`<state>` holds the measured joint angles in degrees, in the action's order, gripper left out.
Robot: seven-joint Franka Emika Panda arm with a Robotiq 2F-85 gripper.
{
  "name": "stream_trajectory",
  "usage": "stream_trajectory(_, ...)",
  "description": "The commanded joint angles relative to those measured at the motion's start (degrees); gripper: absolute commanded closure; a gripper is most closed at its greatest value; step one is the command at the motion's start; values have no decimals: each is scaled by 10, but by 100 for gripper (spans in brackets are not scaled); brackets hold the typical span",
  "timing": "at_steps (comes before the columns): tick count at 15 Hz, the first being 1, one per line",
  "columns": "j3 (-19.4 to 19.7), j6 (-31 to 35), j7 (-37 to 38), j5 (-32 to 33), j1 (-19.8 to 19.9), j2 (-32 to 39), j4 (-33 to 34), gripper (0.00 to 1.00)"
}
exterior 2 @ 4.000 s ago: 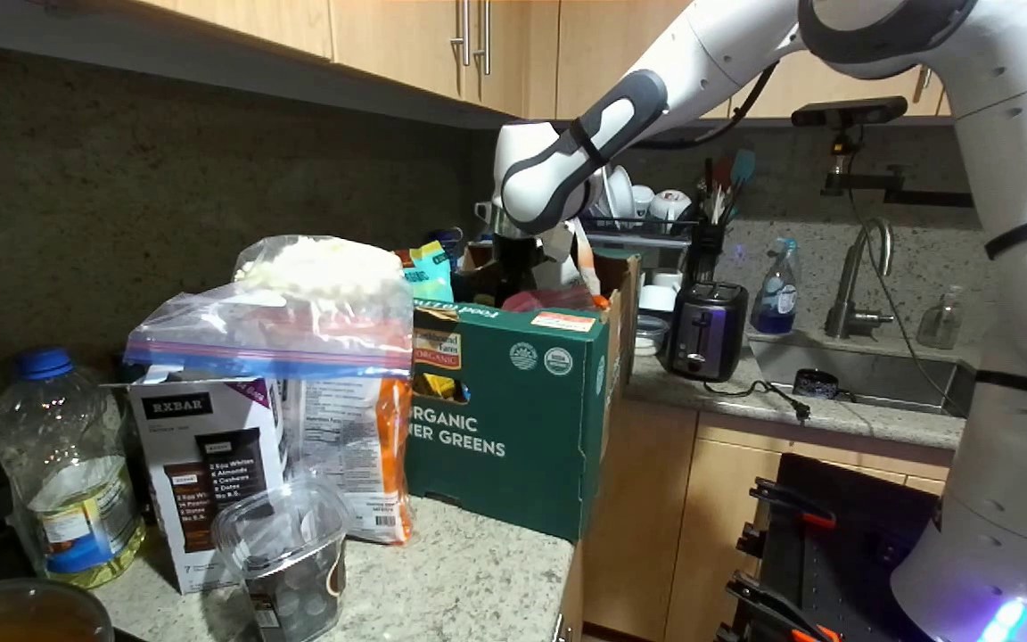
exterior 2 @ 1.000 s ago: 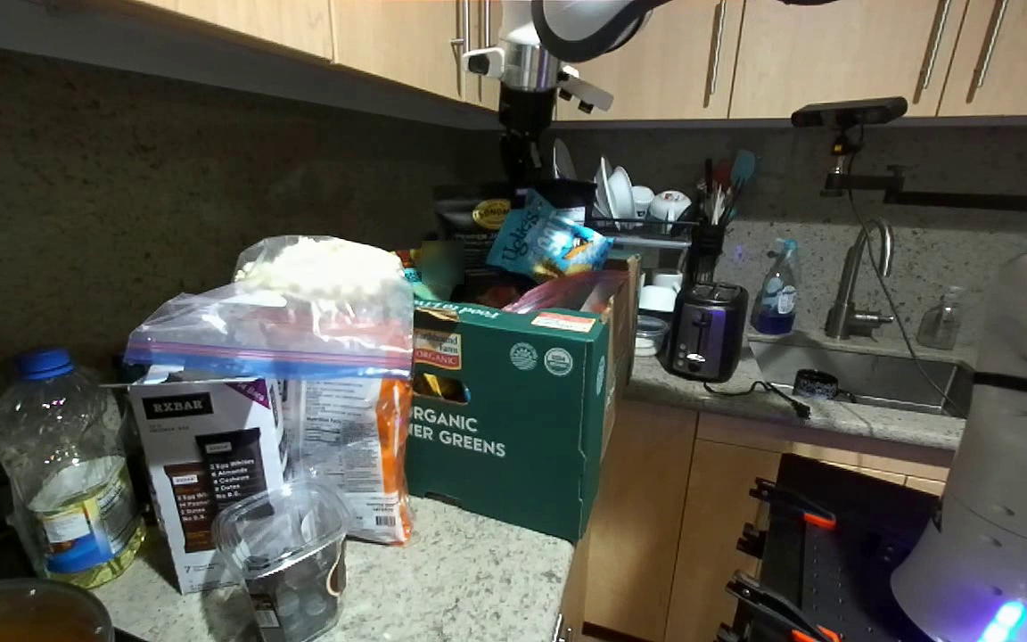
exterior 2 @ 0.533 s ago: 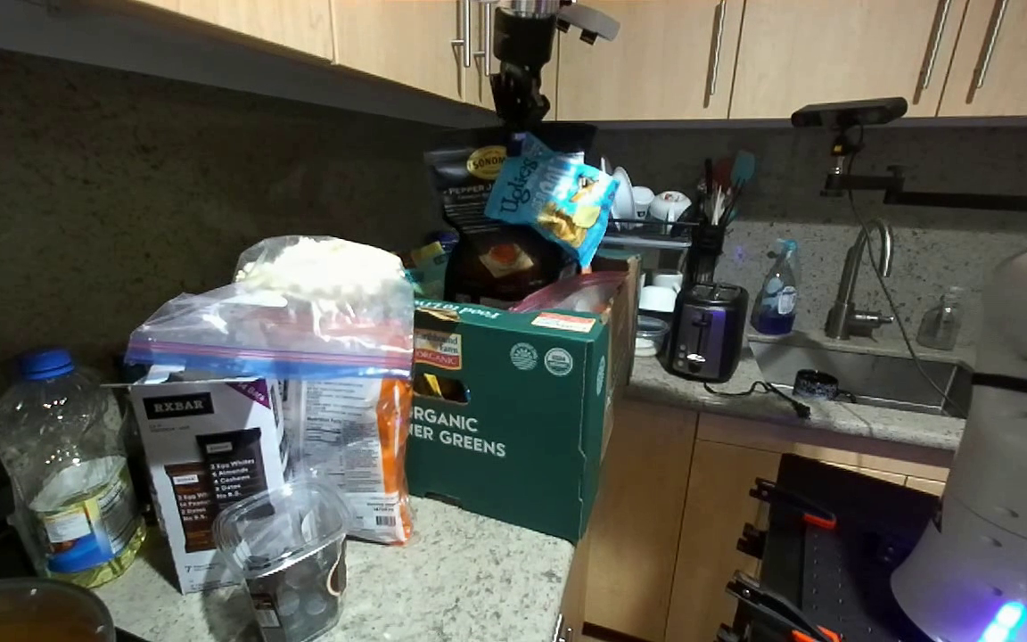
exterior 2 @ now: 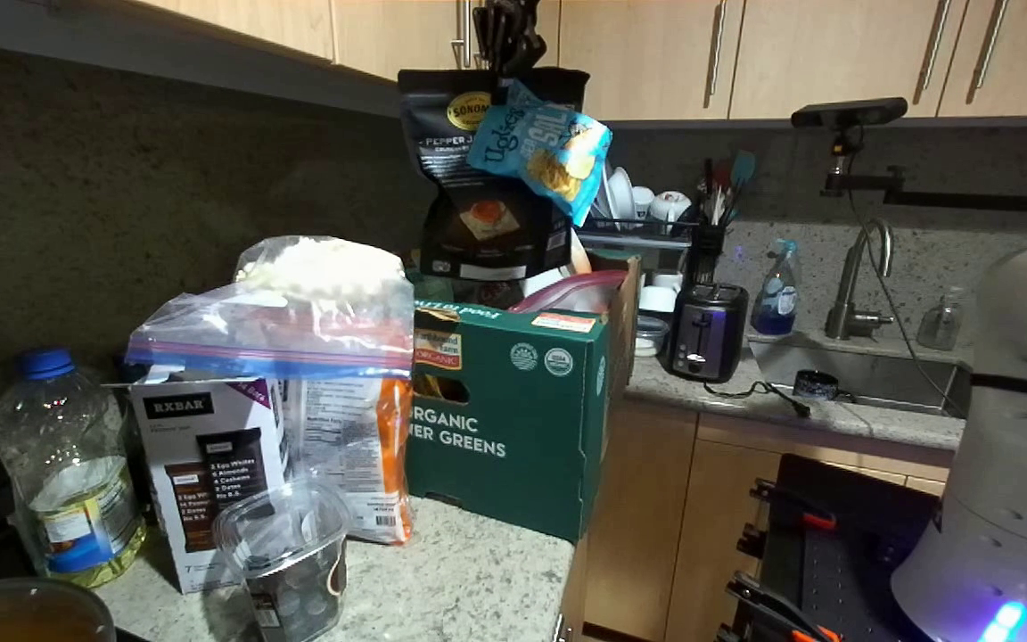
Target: Take out two products out of the box and put them on the counter
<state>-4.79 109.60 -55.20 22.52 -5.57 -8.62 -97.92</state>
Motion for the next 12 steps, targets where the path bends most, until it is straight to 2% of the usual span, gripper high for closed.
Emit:
stream_trajectory(1, -12, -19, -50, -11, -18, -33, 2, 99)
stream_trajectory(7, -31, -14, -81, -41, -53, -86, -24, 99)
stream_trajectory(11, -45, -11, -84, -34, -71, -120, -58, 99)
stream_trajectory(12, -44, -11, -65, -35, -67, -88, -30, 97)
